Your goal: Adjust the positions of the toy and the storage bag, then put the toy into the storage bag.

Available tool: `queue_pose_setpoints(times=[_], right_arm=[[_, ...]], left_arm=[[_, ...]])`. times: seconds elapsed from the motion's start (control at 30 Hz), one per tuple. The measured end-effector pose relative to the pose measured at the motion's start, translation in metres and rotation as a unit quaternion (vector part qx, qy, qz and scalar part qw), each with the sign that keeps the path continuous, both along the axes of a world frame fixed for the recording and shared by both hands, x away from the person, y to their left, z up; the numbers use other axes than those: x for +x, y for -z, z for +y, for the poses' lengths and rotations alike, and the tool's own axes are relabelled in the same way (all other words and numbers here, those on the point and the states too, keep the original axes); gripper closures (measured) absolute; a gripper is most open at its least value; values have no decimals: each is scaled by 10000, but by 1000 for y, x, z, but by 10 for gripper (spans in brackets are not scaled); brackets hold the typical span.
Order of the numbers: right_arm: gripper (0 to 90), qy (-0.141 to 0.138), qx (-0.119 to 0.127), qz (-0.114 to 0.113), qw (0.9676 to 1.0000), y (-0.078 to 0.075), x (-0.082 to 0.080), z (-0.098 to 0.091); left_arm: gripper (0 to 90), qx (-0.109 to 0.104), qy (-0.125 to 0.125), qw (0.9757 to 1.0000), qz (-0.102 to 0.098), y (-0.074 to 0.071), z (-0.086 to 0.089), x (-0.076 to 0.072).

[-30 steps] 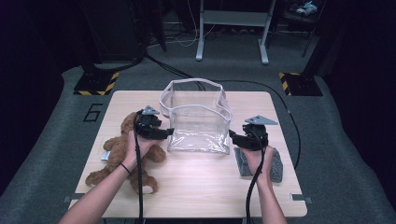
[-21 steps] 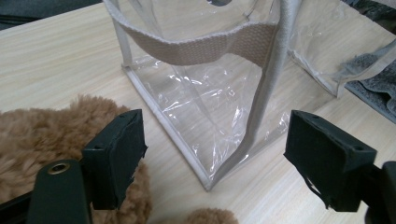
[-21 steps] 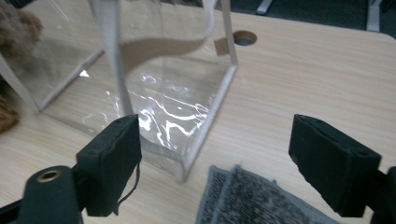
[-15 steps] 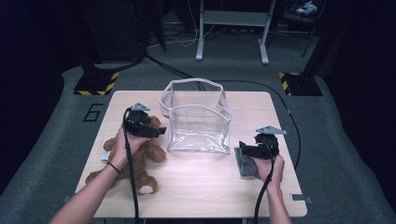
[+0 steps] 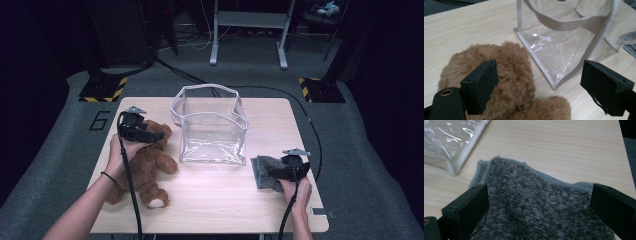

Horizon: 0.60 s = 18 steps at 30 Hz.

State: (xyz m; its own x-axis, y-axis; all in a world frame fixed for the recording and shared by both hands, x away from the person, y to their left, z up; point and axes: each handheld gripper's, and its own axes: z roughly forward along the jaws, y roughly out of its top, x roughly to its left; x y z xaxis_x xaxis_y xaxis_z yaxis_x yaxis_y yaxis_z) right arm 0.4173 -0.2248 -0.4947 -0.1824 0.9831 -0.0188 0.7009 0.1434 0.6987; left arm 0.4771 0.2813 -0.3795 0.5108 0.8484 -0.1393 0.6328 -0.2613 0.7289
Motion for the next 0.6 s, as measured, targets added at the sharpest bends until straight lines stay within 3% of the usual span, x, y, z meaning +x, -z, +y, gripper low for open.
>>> queue_pose_setpoints(times=[0.17, 0.4, 0.6], right_arm=[[0, 150, -10, 140, 9998, 12, 0, -4], [0, 182, -48, 103, 9998, 22, 0, -7], [0, 153, -44, 10, 9999, 29, -2, -7]], left_arm=[[125, 50, -136, 9997, 207, 5, 18, 5], [103, 48, -232, 9992, 319, 9, 27, 7], [81, 66, -340, 9978, 559, 12, 33, 10]])
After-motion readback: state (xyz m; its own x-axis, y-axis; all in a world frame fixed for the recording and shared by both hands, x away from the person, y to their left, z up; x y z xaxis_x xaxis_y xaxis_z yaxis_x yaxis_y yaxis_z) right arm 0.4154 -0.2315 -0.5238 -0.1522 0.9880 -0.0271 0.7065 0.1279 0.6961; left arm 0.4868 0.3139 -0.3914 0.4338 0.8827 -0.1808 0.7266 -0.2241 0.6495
